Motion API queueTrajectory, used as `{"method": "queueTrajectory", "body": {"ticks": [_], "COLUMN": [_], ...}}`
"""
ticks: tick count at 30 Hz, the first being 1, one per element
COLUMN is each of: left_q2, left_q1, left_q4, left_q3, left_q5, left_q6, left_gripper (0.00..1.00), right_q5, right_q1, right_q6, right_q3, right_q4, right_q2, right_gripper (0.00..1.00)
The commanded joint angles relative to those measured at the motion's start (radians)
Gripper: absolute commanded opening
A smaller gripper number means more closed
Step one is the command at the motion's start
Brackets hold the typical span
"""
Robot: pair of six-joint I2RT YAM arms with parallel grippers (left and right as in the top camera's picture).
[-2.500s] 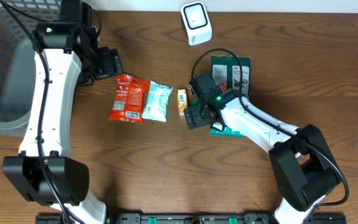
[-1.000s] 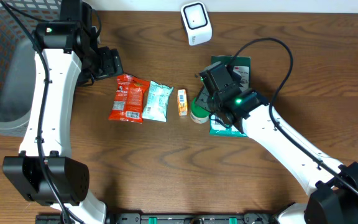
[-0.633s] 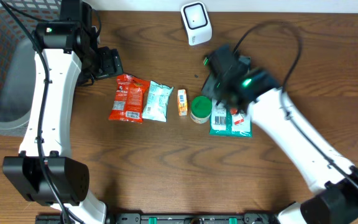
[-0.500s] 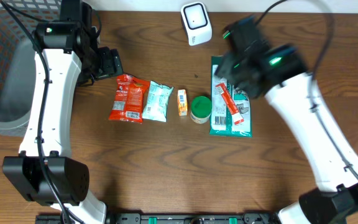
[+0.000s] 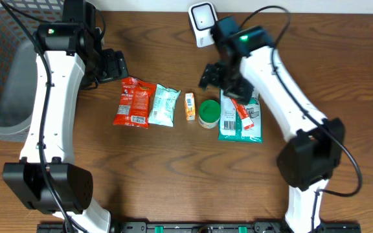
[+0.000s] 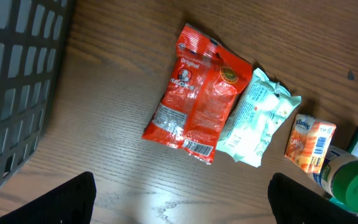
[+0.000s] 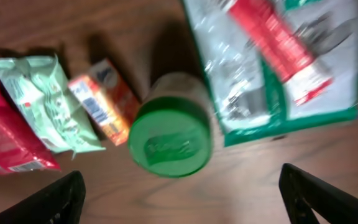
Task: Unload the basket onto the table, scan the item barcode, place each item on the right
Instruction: 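Raise the jar with the right gripper toward the white scanner, then hold the jar under the scanner with the right gripper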
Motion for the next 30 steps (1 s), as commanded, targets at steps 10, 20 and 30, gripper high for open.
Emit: {"method": "queueTrajectory", "body": {"ticks": [10, 20, 30], "left_q2": [0.002, 0.002, 0.002], "left_q1": [0.002, 0.002, 0.002], "left_q4": [-0.002, -0.002, -0.002], "left_q3": [-0.001, -0.001, -0.001], "left_q5": [-0.019, -0.019, -0.019], "left_q6": [0.002, 0.002, 0.002], "left_gripper": [0.89, 0.89, 0.89], "right_q5": [0.061, 0.106, 0.105], "right_q1": [0.09, 0.097, 0.097], "right_q6": [0.394, 0.566, 0.567], "right_q3": [-0.002, -0.097, -0.175], "right_q4": [-0.012, 0.066, 0.158], "right_q2": [0.042, 0.042, 0.042], "right_gripper": [0.93, 0.92, 0.84]}}
